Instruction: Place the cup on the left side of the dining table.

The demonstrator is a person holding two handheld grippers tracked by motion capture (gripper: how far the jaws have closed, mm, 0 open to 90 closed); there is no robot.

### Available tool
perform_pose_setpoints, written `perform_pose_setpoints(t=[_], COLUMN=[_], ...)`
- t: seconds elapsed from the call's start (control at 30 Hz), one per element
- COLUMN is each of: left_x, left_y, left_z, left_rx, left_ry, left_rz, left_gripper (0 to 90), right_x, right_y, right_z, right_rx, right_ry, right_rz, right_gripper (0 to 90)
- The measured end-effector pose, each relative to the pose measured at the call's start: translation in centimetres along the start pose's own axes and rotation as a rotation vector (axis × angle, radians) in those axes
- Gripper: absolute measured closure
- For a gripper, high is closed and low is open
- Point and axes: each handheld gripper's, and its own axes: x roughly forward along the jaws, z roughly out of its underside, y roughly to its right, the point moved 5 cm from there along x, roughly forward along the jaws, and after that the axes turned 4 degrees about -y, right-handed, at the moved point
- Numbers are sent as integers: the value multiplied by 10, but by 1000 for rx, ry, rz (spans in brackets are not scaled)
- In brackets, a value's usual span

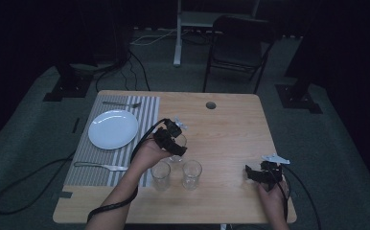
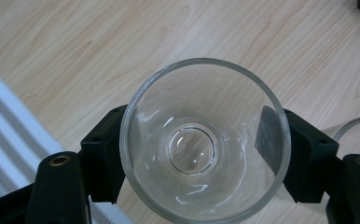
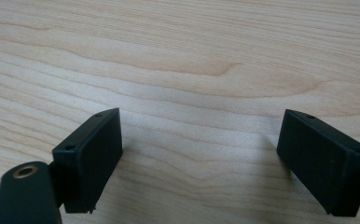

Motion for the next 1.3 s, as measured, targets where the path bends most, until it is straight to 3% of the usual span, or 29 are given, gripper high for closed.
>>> perform_pose_setpoints(t=[0.63,1.0,1.3], left_x=[-18,-24,-25], left_y=[-45,-74,-91], left_z=[46,73,91], left_rx=[-126,-239,-299], left_ry=[-22,-8,-24], left_rz=[-91,-131,-168], left_gripper=[288,288,288], right_x=[0,0,0], right_y=[0,0,0], right_z=[0,0,0], right_rx=[0,0,0], right_ry=[0,0,0], right_rz=[1,1,1], right_gripper=[137,137,137])
